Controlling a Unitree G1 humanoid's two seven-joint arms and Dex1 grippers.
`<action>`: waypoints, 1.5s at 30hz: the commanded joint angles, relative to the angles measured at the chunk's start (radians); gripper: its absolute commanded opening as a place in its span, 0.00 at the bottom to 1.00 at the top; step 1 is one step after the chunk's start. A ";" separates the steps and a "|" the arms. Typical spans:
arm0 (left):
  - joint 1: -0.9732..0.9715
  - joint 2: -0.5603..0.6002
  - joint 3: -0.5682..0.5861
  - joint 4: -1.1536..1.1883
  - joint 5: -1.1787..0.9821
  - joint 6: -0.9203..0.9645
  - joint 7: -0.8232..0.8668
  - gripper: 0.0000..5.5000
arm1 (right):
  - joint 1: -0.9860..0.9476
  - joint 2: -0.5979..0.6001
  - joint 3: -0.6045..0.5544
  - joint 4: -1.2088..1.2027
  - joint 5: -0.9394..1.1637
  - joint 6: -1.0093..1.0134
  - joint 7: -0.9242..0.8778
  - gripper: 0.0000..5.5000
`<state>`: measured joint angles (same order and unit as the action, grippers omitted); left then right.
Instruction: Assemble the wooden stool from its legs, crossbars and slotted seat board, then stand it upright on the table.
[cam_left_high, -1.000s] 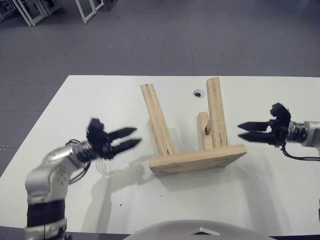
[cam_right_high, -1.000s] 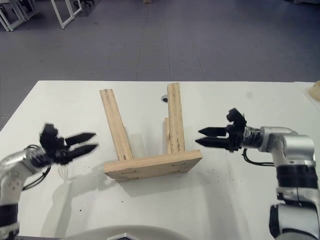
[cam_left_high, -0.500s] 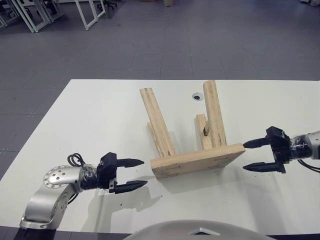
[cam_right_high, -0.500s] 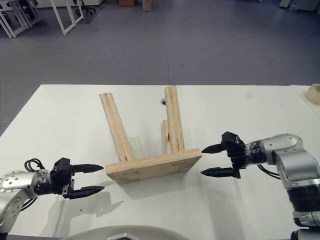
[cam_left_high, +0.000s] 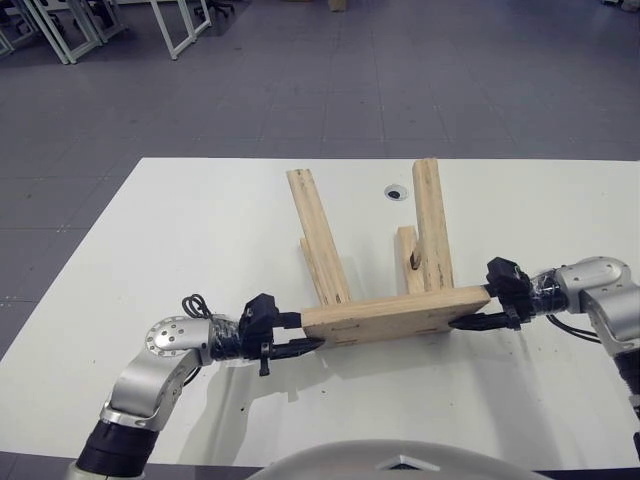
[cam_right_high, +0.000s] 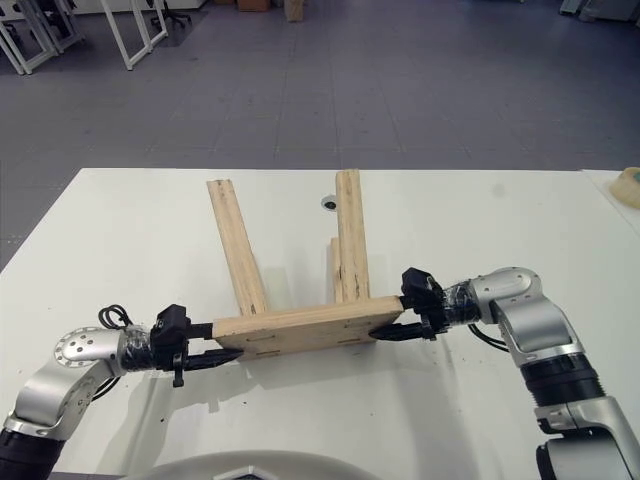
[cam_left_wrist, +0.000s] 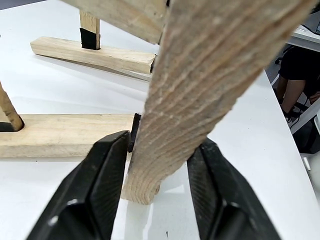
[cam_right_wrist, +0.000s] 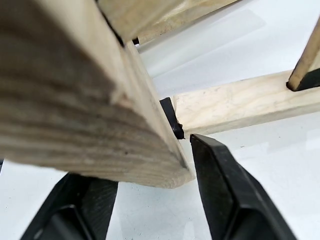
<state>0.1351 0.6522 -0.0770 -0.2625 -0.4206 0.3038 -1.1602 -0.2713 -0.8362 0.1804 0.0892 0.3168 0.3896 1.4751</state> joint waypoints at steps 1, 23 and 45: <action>-0.050 0.034 0.024 0.011 -0.069 0.082 -0.025 0.28 | -0.032 -0.003 -0.047 -0.052 0.104 0.125 0.013 0.33; -0.952 -0.396 0.403 0.565 -1.431 0.289 1.505 0.24 | -0.675 0.803 -0.799 0.177 1.254 0.293 -1.990 0.23; -1.015 -0.404 0.591 0.846 -1.085 0.385 1.544 0.32 | -0.916 0.415 -0.736 0.997 0.775 0.548 -1.166 0.59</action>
<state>-0.9039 0.2344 0.4816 0.6018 -1.5267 0.7016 0.3990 -1.1480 -0.3849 -0.5126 1.0859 1.0830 0.9323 0.2677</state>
